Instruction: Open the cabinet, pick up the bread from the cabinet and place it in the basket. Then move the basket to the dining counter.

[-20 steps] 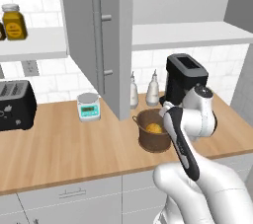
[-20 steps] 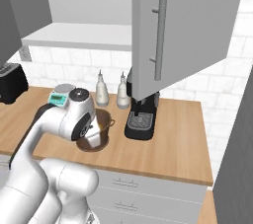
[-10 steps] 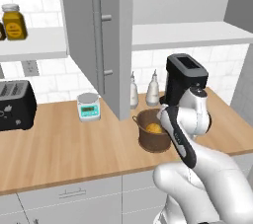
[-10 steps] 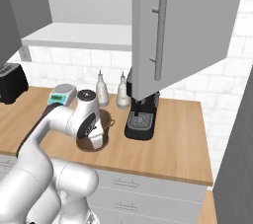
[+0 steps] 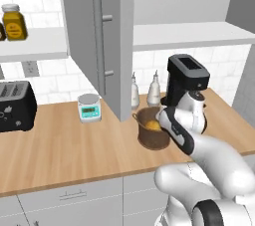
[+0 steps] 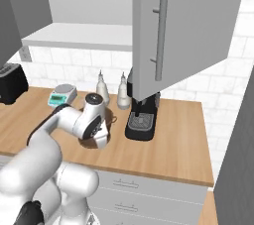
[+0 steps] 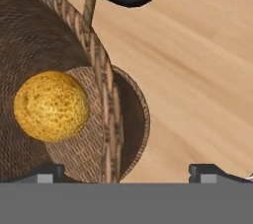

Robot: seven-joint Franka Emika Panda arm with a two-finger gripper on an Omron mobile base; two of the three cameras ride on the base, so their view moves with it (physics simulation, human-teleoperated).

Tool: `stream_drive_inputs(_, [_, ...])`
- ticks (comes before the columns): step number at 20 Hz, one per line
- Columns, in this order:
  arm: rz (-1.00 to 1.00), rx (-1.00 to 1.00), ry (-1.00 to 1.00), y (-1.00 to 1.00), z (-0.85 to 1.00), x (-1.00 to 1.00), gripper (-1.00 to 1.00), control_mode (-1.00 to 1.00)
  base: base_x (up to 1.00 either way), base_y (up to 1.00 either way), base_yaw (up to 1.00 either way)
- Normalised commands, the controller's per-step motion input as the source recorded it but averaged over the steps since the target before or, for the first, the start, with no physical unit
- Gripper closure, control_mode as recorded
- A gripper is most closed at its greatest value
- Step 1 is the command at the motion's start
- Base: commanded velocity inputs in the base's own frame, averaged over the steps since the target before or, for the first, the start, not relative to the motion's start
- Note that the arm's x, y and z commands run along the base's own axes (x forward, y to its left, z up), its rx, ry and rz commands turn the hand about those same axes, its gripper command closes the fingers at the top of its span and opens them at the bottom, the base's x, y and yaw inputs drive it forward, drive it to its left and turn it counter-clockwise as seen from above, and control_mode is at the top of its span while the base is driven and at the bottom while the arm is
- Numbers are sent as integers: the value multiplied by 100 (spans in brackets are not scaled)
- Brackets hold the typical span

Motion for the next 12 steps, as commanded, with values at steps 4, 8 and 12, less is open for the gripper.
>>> stream_drive_inputs(4, [0, 0, 2, 15, -41, 40, -100, -100, 0, 0, 0])
stream_drive_inputs(8, [0, 1, 9, 3, -14, 12, -100, -100, 0, 0, 0])
stream_drive_inputs(12, [0, 0, 14, 1, 0, 18, -100, -100, 0, 0, 0])
